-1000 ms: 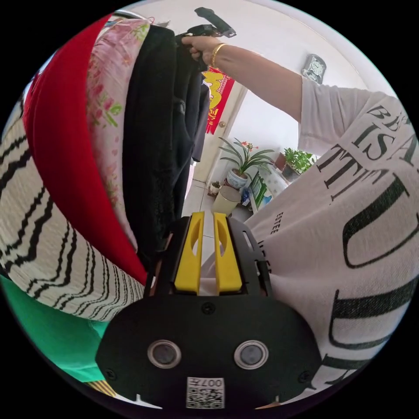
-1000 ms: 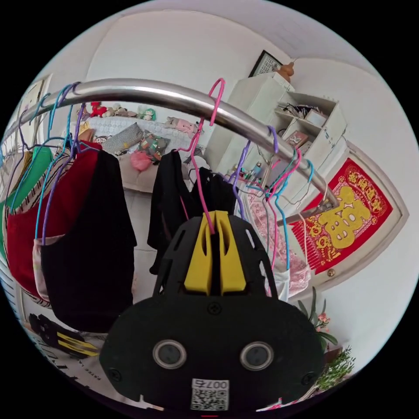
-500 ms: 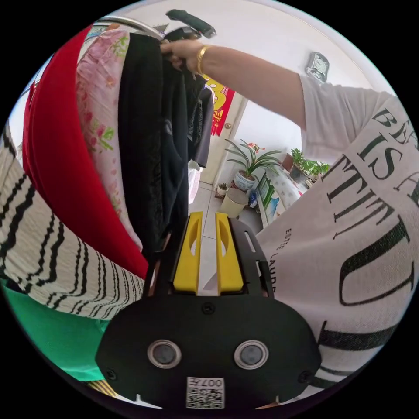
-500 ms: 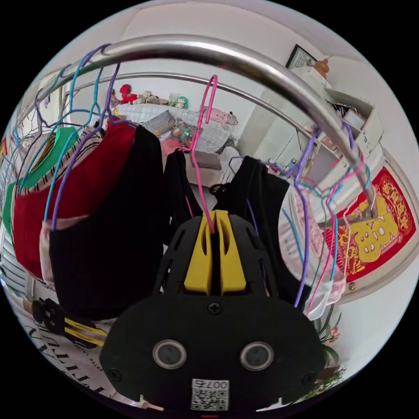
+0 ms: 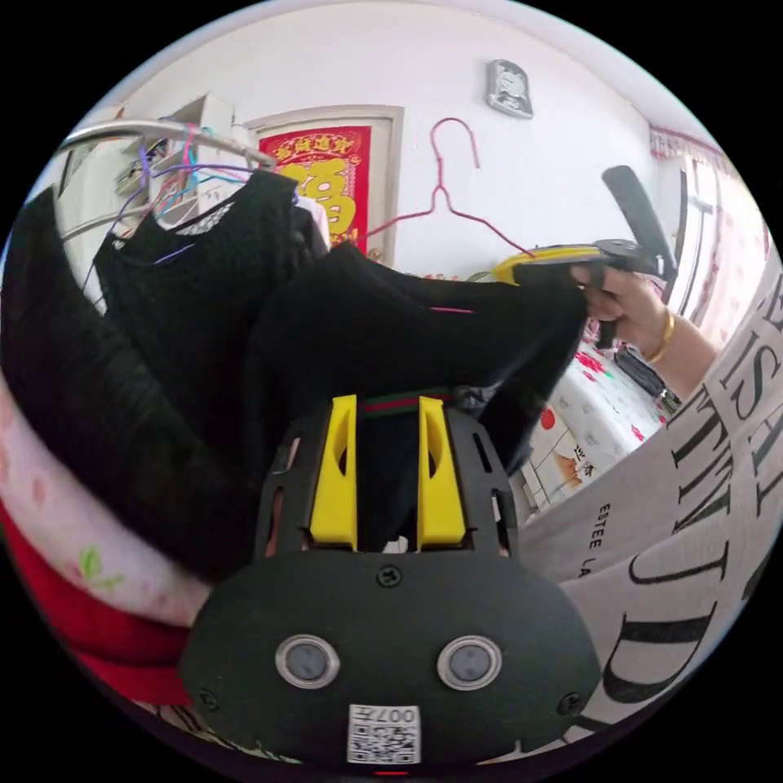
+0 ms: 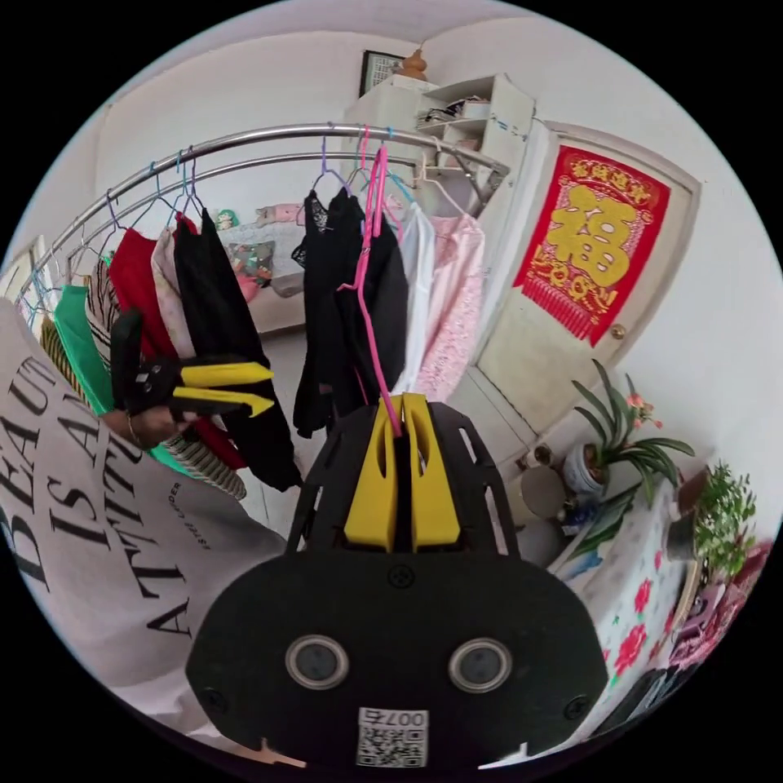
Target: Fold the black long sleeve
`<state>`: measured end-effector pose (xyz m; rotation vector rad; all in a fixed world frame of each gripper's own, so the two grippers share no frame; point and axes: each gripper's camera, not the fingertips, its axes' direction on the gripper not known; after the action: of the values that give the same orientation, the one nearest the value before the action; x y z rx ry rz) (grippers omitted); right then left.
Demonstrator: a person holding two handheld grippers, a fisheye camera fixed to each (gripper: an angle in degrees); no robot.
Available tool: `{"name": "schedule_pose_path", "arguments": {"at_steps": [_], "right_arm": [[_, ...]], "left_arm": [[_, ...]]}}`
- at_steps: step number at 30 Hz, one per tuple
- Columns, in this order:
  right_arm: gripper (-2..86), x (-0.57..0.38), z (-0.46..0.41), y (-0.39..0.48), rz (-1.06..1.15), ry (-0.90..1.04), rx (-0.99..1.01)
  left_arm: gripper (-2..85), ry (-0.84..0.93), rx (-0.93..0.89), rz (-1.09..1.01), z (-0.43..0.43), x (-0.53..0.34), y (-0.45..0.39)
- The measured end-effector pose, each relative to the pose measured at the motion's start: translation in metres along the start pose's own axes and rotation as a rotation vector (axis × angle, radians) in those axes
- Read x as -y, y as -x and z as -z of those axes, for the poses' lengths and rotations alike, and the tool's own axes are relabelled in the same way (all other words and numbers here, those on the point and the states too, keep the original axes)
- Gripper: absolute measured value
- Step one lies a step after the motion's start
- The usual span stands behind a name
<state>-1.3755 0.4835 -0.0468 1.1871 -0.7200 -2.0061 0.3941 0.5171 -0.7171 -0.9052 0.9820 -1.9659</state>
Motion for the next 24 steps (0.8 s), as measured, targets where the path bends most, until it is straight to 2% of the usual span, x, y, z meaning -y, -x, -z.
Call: {"name": "schedule_pose_path", "arguments": {"at_steps": [5,10,14,19,20,24], "right_arm": [[2.3,-0.038,0.104,-0.016,-0.062,0.068,-0.213],[2.2,-0.082,0.221,-0.037,-0.169,0.12,-0.399],[2.2,-0.115,0.31,-0.046,-0.23,0.124,-0.505],[2.3,-0.172,0.446,-0.059,-0.34,0.144,-0.673],[2.3,-0.181,0.461,-0.062,-0.361,0.148,-0.695],[2.5,-0.253,0.556,-0.086,-0.569,0.19,-0.721]], "left_arm": [[13.3,-0.063,-0.061,-0.059,-0.028,0.065,-0.021],[17.7,-0.09,-0.283,-0.271,-0.068,0.142,-0.081],[17.4,-0.112,-0.455,-0.399,-0.088,0.197,-0.14],[7.9,-0.159,-0.728,-0.632,-0.102,0.274,-0.255],[7.2,-0.156,-0.761,-0.647,-0.102,0.282,-0.268],[3.7,-0.036,-1.092,-0.642,-0.105,0.332,-0.343]]}}
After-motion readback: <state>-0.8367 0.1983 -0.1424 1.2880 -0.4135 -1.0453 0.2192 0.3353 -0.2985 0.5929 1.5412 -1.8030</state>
